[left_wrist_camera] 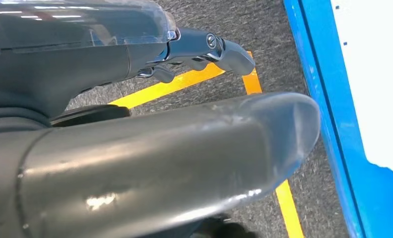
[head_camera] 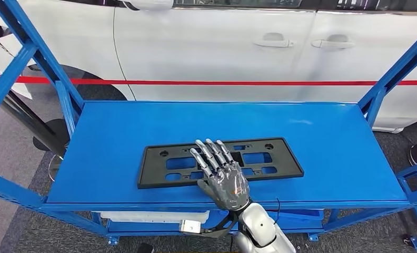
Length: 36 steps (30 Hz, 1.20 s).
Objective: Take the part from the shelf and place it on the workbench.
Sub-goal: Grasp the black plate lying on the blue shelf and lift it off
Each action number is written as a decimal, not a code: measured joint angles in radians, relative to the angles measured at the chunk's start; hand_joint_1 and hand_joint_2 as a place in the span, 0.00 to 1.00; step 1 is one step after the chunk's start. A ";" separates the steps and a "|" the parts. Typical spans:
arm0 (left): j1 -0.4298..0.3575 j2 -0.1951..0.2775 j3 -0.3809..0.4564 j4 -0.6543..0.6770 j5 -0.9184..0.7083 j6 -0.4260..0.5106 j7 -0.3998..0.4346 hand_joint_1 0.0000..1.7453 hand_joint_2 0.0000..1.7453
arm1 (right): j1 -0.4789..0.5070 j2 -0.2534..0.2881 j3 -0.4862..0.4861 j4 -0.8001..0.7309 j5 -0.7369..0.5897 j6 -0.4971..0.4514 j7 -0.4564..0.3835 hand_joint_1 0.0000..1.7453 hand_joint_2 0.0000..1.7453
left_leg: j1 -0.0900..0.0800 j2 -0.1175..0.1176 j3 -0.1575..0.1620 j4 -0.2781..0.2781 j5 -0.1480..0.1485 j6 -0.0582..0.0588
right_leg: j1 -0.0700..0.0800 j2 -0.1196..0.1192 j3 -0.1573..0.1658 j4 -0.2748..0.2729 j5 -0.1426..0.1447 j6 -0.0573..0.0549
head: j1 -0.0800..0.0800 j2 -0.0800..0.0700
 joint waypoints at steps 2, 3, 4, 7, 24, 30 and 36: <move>0.004 -0.001 0.000 0.000 0.008 0.001 -0.007 0.00 0.00 | -0.006 0.000 0.010 0.042 -0.160 0.023 -0.028 0.00 1.00 | -0.008 -0.004 0.023 -0.001 -0.016 0.003 | 0.014 0.000 -0.027 -0.069 0.109 -0.020 | 0.002 0.000; 0.005 -0.003 0.000 0.001 0.011 0.002 -0.010 0.00 0.00 | -0.012 0.000 0.015 0.061 -0.229 0.037 -0.033 0.00 1.00 | -0.011 -0.005 0.033 -0.002 -0.022 0.003 | 0.022 -0.001 -0.024 -0.125 0.161 -0.035 | 0.001 0.000; 0.006 -0.004 0.000 0.002 0.013 0.002 -0.011 0.00 0.00 | -0.018 -0.001 0.019 0.080 -0.280 0.049 -0.034 0.00 1.00 | -0.015 -0.007 0.040 -0.003 -0.028 0.003 | 0.029 -0.002 -0.017 -0.175 0.202 -0.048 | 0.000 0.000; 0.008 -0.004 0.001 0.003 0.016 0.004 -0.009 0.00 0.00 | -0.041 -0.004 0.027 0.136 -0.345 0.066 -0.024 0.00 1.00 | -0.019 -0.006 0.044 -0.005 -0.034 -0.002 | 0.035 -0.003 0.005 -0.253 0.213 -0.052 | -0.002 0.000; 0.015 0.001 0.001 0.003 0.025 0.017 0.017 0.00 0.00 | -0.093 -0.057 0.025 0.190 -0.480 0.149 -0.031 0.00 1.00 | -0.018 -0.001 0.065 -0.014 -0.038 -0.012 | 0.034 0.000 0.036 -0.276 0.189 -0.050 | 0.000 0.000; 0.015 0.002 0.001 0.003 0.031 0.016 0.026 0.00 0.00 | -0.076 -0.073 0.019 0.151 -0.443 0.087 -0.062 0.00 1.00 | -0.018 -0.001 0.065 -0.014 -0.038 -0.012 | 0.034 0.000 0.036 -0.276 0.190 -0.049 | 0.000 0.000; 0.015 0.002 0.001 0.003 0.040 0.023 0.032 0.00 0.00 | -0.033 -0.090 0.020 -0.018 -0.329 0.007 -0.061 0.00 1.00 | -0.019 -0.002 0.063 -0.014 -0.039 -0.011 | 0.032 0.000 0.035 -0.277 0.190 -0.048 | 0.000 0.000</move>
